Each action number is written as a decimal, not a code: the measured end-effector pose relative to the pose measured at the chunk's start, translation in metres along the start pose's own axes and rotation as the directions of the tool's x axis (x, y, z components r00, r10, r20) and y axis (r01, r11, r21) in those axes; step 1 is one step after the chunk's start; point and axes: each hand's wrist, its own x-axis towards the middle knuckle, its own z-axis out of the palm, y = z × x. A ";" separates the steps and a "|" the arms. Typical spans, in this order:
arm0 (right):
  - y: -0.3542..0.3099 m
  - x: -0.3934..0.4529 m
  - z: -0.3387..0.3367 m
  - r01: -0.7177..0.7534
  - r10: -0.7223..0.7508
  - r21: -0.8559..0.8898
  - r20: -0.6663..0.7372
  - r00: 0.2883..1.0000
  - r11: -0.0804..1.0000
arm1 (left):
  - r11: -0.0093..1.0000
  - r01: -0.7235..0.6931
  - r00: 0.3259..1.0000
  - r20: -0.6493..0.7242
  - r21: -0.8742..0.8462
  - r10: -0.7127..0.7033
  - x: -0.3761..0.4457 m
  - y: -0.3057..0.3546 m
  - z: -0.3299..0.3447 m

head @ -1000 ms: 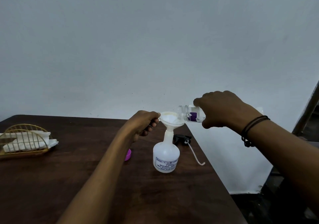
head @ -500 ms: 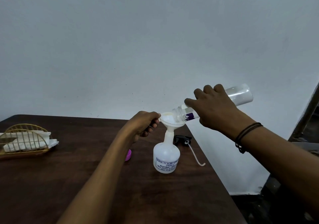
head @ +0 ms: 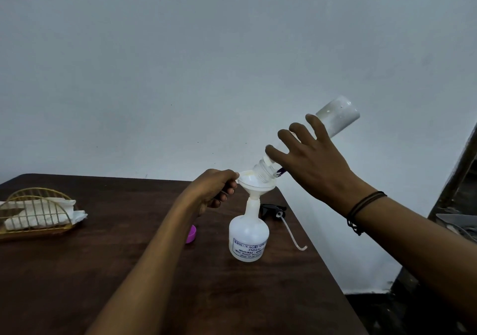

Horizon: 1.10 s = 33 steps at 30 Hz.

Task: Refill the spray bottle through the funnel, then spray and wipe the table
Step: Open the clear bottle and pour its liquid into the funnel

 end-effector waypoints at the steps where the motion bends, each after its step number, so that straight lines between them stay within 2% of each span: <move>1: -0.001 -0.001 0.001 0.009 -0.009 0.005 -0.014 1.000 1.000 | 1.000 0.000 1.000 0.001 0.003 0.000 0.000 0.000 0.000; 7: -0.004 -0.002 0.006 0.057 -0.055 0.025 -0.041 0.998 0.998 | 1.000 -0.004 1.000 0.003 0.013 0.004 0.001 0.000 -0.001; 14: -0.008 -0.002 0.010 0.019 -0.018 0.019 -0.087 0.996 1.000 | 1.000 -0.008 1.000 0.009 0.024 0.008 0.001 -0.001 -0.002; 19: -0.011 -0.005 0.007 -0.044 0.049 0.073 -0.064 0.997 0.996 | 1.000 -0.006 1.000 0.005 0.022 0.006 0.000 0.000 -0.002; 22: -0.012 -0.009 0.004 -0.101 0.104 0.123 -0.023 0.994 0.987 | 1.000 -0.002 1.000 0.005 0.028 0.002 0.001 -0.001 -0.003; 27: -0.011 -0.020 -0.002 -0.257 0.233 0.214 0.132 0.964 0.943 | 1.000 0.010 0.999 -0.033 0.001 -0.010 0.002 -0.003 -0.006; 33: -0.024 -0.037 0.001 -0.343 0.289 0.330 0.202 0.936 0.879 | 0.999 0.020 0.999 -0.038 0.037 -0.018 0.004 -0.006 -0.005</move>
